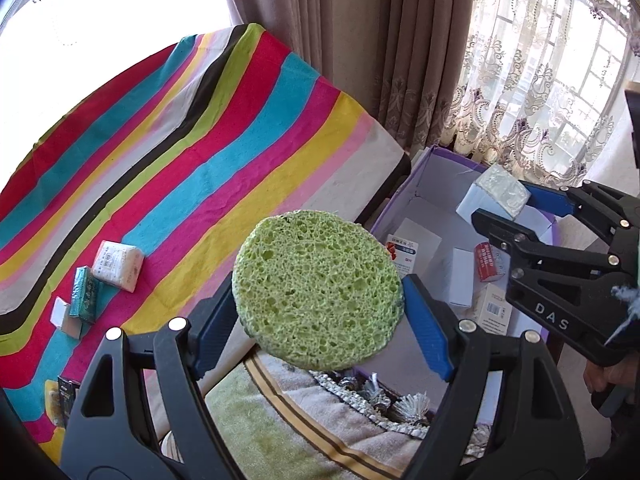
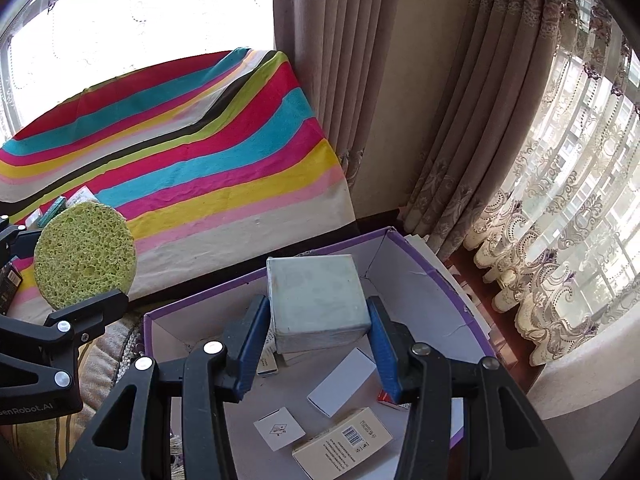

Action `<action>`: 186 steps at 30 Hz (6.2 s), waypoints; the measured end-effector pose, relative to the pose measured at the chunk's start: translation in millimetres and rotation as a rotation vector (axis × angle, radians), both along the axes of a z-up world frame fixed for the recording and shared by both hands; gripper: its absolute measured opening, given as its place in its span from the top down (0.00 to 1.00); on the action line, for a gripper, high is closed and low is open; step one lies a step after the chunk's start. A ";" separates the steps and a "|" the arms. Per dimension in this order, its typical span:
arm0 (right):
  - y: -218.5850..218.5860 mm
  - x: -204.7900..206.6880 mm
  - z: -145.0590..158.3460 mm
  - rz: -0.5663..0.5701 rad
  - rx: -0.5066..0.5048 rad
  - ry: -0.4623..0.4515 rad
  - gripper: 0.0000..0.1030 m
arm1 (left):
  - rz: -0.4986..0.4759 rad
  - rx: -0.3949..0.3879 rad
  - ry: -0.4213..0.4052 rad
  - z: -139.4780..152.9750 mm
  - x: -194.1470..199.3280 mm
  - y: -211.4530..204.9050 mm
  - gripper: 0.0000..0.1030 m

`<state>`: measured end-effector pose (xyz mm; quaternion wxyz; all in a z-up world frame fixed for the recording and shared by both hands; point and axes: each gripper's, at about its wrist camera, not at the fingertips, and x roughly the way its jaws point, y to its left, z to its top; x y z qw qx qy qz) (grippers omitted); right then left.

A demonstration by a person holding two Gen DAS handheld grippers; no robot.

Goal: Organize objects
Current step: 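Open the left tool to drop the sponge while right tool releases wrapped box, then grasp the gold foil-wrapped roll with the left tool, then grasp the black DORMI box with right tool while left tool holds gold roll, then carry the gold roll and DORMI box over the purple storage box, then open the left tool over the storage box while right tool releases DORMI box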

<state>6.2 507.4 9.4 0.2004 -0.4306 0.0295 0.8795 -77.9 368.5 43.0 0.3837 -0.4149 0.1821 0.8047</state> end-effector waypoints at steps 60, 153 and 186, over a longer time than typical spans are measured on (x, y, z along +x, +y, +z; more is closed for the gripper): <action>-306.4 -108.8 37.9 0.753 -0.049 -0.025 0.17 | 0.816 0.008 -0.447 -78.3 -56.0 -402.9 0.08; -223.9 -99.2 0.0 0.575 -0.039 -0.007 0.13 | 0.683 0.068 0.071 -4.2 -48.5 -248.0 0.51; -12.9 -7.0 16.2 0.033 0.027 0.069 0.10 | 0.009 0.138 -0.117 5.2 -3.8 -18.9 0.28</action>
